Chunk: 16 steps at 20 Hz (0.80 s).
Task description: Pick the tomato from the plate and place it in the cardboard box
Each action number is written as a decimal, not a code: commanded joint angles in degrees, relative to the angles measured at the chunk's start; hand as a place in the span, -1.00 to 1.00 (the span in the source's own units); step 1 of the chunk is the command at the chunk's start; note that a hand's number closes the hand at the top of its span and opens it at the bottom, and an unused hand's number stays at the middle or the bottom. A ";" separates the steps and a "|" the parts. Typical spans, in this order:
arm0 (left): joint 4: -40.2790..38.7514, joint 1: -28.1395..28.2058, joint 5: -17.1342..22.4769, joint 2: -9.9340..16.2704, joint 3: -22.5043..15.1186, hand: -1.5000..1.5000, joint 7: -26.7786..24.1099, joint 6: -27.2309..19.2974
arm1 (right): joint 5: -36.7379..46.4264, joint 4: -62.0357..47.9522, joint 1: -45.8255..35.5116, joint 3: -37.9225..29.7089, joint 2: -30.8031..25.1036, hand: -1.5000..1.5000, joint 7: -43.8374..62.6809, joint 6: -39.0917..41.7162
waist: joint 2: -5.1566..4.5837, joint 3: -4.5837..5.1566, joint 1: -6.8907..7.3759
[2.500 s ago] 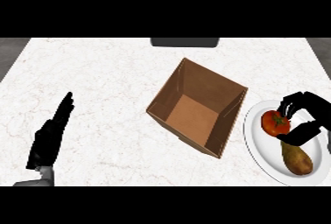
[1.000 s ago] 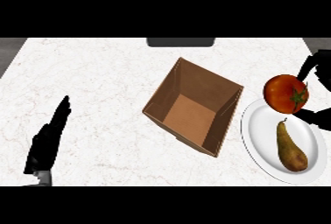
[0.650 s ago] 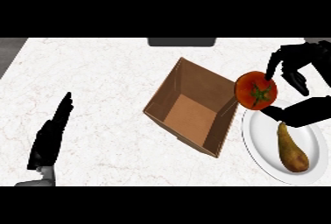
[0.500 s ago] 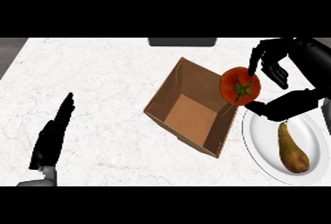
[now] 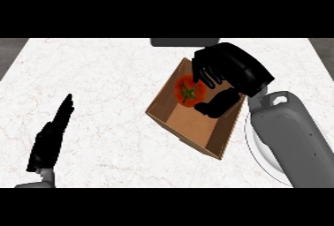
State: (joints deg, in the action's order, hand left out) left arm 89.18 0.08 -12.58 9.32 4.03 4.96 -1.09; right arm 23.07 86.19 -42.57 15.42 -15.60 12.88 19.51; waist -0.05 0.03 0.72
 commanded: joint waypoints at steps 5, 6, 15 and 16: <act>0.62 -3.35 0.04 0.24 0.74 0.00 4.05 0.21 | 7.71 -16.24 -0.37 2.76 9.41 -1.00 -0.86 -6.68 | -0.12 -0.04 -0.02; -0.92 -0.34 0.73 0.32 1.15 0.00 -1.50 0.81 | 7.98 -16.00 -0.32 3.68 11.88 -1.00 0.91 -6.60 | -0.05 -0.02 -0.06; 0.78 0.47 0.27 0.51 1.21 0.00 0.52 1.03 | 2.17 -21.30 -0.14 -5.73 15.46 -1.00 -7.77 -16.98 | -0.04 -0.07 -0.01; -1.10 1.08 -0.50 -0.11 0.19 0.00 -2.49 0.87 | -0.58 -22.86 -2.92 -8.10 15.47 -1.00 -6.75 -18.70 | -0.25 -0.05 0.47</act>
State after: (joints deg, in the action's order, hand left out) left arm 89.10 -0.43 -12.94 9.00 4.38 4.98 -0.69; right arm 27.32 65.08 -45.45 12.01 -2.34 7.17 6.32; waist 0.36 0.17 0.61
